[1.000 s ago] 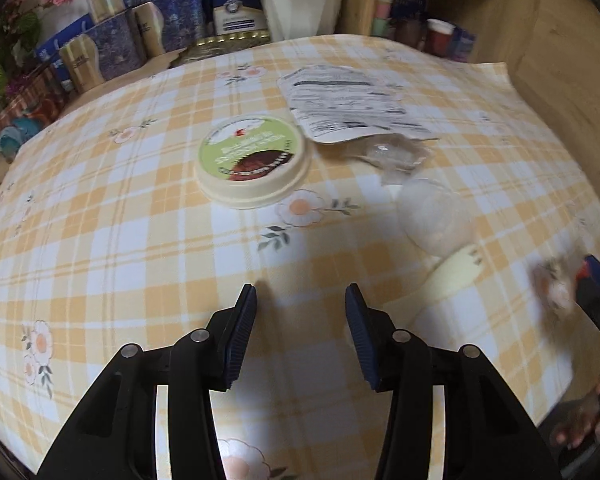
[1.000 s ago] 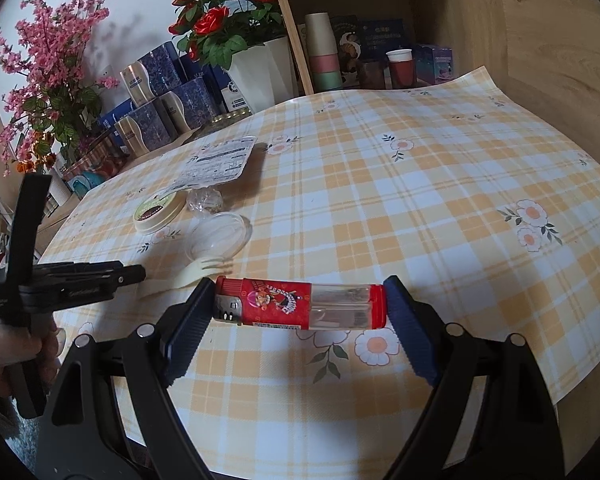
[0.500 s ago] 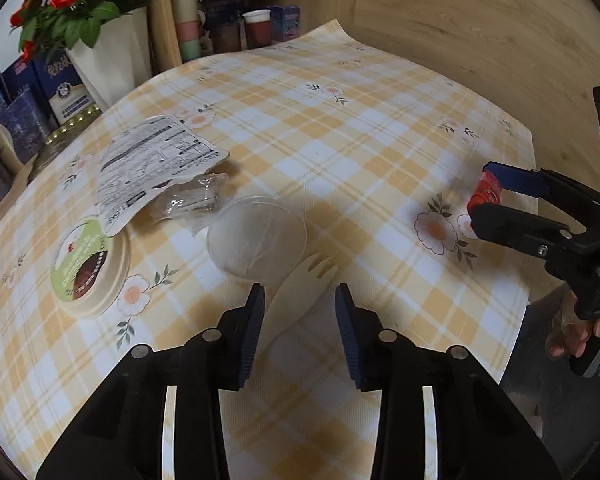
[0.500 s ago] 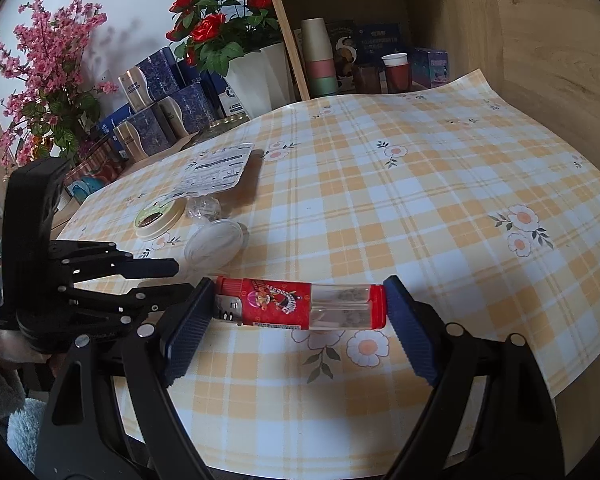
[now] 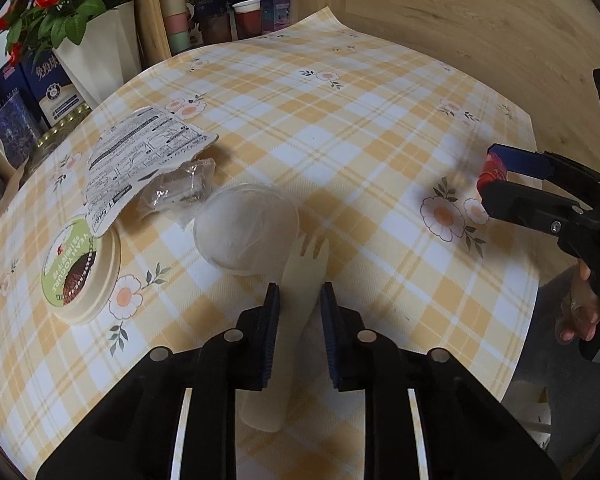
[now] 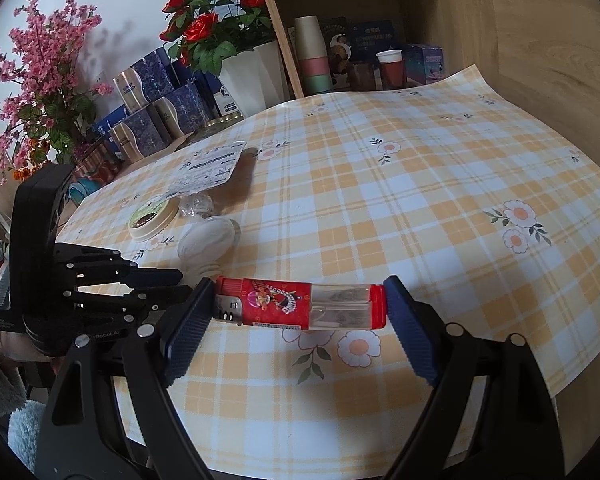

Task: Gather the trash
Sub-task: 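Carry the spork and red tube down over the bin with both tools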

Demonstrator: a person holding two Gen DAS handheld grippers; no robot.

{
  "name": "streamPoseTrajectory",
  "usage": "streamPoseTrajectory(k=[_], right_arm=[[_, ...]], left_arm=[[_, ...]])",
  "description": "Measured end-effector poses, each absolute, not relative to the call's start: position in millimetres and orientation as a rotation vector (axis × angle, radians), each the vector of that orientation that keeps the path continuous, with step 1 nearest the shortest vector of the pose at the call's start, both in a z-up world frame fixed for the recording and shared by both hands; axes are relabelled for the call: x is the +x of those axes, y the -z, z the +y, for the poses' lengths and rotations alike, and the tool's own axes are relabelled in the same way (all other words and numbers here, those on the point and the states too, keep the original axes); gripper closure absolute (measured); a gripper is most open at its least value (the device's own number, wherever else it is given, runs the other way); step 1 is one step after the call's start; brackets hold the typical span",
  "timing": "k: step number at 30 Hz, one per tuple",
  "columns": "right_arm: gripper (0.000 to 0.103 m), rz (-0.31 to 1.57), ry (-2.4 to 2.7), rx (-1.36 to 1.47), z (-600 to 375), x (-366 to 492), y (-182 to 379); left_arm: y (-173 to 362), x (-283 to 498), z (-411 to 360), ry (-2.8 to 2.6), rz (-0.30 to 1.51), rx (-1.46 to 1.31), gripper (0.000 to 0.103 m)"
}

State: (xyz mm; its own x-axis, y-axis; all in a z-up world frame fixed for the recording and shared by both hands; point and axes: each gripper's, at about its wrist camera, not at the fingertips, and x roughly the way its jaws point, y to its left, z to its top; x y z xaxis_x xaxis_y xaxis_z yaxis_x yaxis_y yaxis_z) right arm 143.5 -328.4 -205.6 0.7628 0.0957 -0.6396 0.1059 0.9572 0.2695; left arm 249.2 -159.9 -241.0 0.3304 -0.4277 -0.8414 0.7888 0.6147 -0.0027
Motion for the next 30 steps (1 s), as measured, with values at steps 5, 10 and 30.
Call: streamPoseTrajectory(k=[5, 10, 30], right_arm=[[0.019, 0.705, 0.004, 0.3, -328, 140, 203], [0.019, 0.699, -0.002, 0.299, -325, 134, 197], [0.019, 0.701, -0.068, 0.266, -276, 56, 174]], left_arm=[[236, 244, -144, 0.817, 0.942, 0.354, 0.083], [219, 229, -125, 0.796, 0.933, 0.265, 0.084], [209, 76, -68, 0.833, 0.975, 0.155, 0.084]])
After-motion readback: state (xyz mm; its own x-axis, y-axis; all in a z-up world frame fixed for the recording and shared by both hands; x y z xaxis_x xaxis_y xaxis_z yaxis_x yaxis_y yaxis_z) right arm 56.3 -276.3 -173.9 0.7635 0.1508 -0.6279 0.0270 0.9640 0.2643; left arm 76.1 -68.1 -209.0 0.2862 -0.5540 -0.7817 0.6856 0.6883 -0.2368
